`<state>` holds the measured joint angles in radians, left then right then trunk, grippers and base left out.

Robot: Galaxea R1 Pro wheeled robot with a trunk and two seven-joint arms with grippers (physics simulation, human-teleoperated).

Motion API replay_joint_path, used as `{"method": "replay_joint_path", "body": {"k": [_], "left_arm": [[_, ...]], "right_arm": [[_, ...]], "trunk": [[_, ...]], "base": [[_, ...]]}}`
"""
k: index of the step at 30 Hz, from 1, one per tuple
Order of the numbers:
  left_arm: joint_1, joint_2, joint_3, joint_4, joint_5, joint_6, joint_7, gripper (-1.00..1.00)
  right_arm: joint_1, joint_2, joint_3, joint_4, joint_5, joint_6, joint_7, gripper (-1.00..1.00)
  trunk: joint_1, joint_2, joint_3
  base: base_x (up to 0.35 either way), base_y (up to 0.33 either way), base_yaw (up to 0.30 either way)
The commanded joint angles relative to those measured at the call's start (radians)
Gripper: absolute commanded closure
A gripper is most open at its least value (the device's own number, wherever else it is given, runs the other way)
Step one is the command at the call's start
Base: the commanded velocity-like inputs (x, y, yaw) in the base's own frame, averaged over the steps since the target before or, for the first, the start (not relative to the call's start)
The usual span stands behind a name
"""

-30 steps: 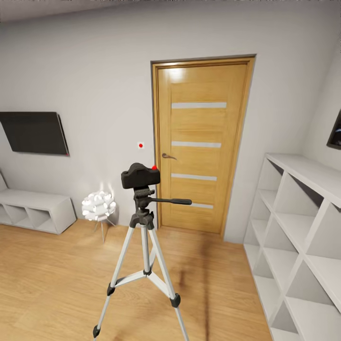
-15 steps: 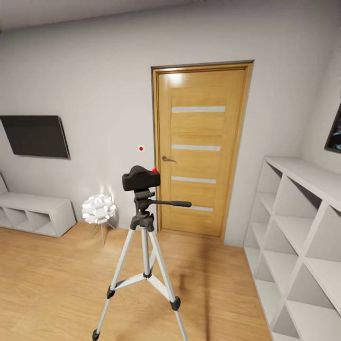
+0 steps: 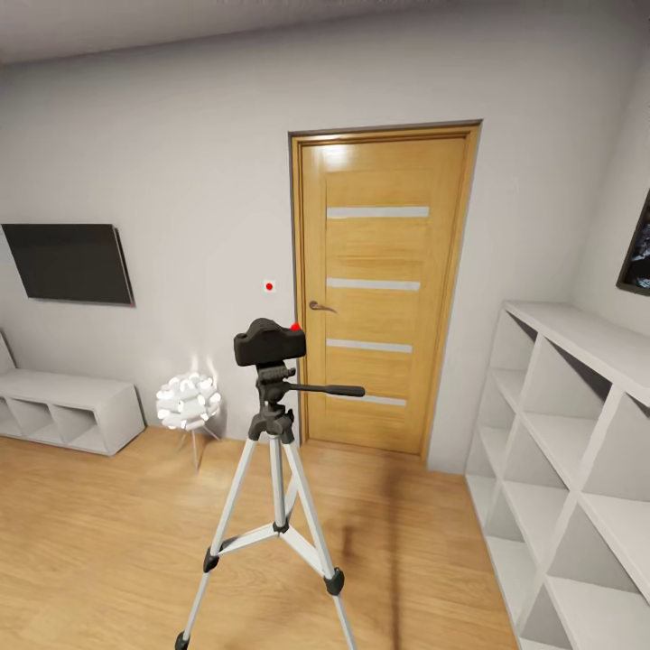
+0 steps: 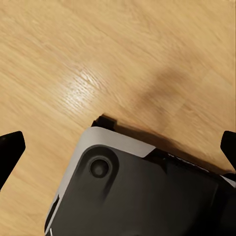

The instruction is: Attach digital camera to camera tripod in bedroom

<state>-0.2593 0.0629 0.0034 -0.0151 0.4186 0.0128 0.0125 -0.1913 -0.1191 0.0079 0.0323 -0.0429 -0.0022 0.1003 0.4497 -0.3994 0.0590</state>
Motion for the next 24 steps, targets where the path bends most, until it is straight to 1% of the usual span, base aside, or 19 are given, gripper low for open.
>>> {"method": "replay_joint_path", "body": {"k": [1,9,24], "left_arm": [[0.000,0.000,0.000,-0.002,0.004,0.001,0.001,-1.00],[0.000,0.001,-0.001,-0.006,0.005,0.001,0.001,-1.00],[0.000,0.001,-0.001,-0.005,0.004,0.001,0.001,-1.00]], "right_arm": [[-0.001,0.000,0.001,0.002,-0.005,0.000,0.004,-1.00],[0.001,0.002,0.001,0.002,-0.001,-0.001,0.004,-1.00],[0.001,-0.003,0.000,0.000,0.000,0.001,0.004,-1.00]], "trunk": [[0.000,-0.001,0.000],[0.000,-0.001,0.000],[0.000,-0.001,0.000]], "base": [[0.000,0.000,0.000],[0.000,0.000,0.000],[0.000,0.000,0.000]]}}
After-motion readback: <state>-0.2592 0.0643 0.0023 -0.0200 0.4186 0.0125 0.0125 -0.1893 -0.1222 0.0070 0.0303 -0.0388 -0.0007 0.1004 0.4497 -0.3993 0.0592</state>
